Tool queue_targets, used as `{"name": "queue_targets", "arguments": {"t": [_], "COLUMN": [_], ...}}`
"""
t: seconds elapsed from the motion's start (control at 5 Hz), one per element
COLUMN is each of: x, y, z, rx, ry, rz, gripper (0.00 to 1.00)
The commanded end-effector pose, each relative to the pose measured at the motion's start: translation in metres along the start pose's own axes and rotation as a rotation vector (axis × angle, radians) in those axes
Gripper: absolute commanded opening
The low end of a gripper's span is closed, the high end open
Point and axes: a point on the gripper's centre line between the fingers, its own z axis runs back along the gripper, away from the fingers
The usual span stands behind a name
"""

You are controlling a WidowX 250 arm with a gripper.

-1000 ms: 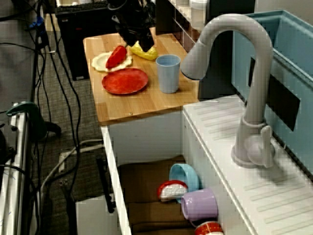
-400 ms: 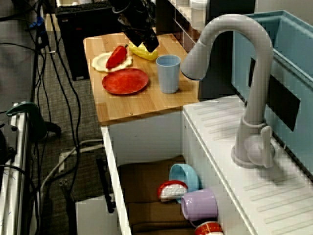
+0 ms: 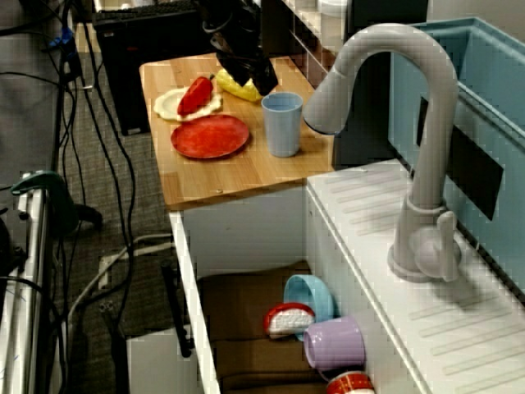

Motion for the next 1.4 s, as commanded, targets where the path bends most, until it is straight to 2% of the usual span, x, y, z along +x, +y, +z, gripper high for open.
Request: {"name": "queue_targets", "arguments": {"t": [0.0, 0.4, 0.6, 1.0, 1.2], "x": [0.0240, 0.0246, 0.0236, 0.0244, 0.0242], "y": [-0.0047, -0.0064, -0.0070, -0.0114, -0.0111], "z": [0.0081, 0.0074, 0.0072, 0.0048, 0.0055], "rx": [-0.031, -0.036, -0.056, -0.062, -0.066], "ry": [0.010, 0.047, 0.054, 0.054, 0.061], "rz": [-0.075, -0.171, -0.201, -0.233, -0.237], "gripper": [1.00, 1.00, 1.00, 1.00, 0.00]}}
